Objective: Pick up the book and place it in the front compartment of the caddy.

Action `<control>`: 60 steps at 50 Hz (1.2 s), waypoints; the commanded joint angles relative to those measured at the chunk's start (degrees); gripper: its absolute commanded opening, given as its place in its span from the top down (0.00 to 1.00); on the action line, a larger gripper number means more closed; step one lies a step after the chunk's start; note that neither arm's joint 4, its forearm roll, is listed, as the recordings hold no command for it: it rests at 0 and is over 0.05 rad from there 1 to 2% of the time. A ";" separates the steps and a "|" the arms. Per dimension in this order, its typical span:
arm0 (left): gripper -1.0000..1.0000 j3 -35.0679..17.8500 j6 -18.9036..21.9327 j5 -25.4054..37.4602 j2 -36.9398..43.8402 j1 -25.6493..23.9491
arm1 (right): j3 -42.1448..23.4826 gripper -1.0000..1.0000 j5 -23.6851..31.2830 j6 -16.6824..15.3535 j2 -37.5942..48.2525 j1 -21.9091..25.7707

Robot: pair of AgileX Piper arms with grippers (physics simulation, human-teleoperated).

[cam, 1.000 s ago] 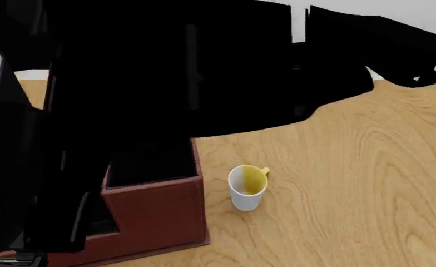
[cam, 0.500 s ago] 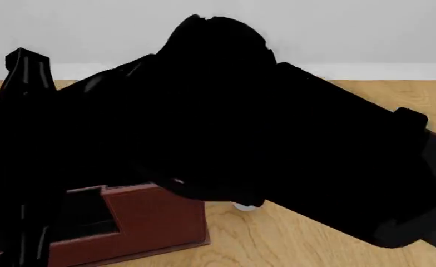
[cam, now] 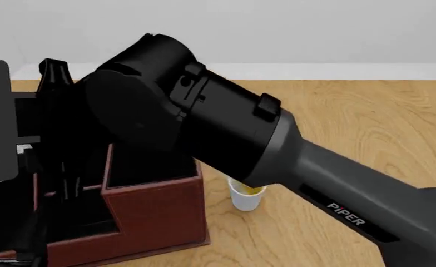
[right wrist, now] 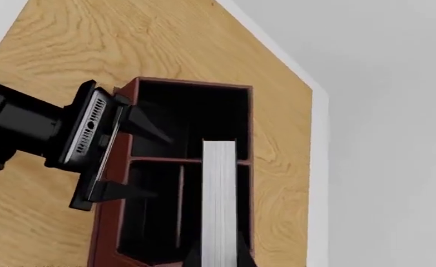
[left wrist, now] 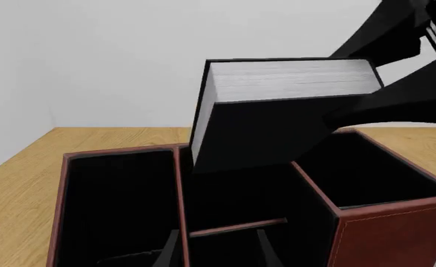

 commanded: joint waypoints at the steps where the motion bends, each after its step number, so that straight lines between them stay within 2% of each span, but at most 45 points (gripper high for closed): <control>1: 0.00 0.00 0.00 0.00 0.00 0.00 | -6.05 1.00 0.76 -1.63 4.34 -2.44; 6: 0.00 0.00 0.00 0.00 0.00 0.00 | -7.81 1.00 1.19 -1.49 6.28 -2.95; 30: 0.00 0.00 0.00 0.00 0.00 0.00 | -0.06 1.00 -5.78 -2.65 8.58 -4.56; 36: 0.00 0.00 0.00 0.00 0.00 0.00 | -1.18 1.00 -5.89 -2.30 9.97 -5.27; 52: 0.00 0.00 0.00 0.00 0.00 0.00 | -2.97 1.00 -8.16 -4.14 13.09 -7.95; 60: 0.00 0.00 0.00 0.00 0.00 0.00 | -6.52 1.00 -8.19 -4.79 15.94 -9.20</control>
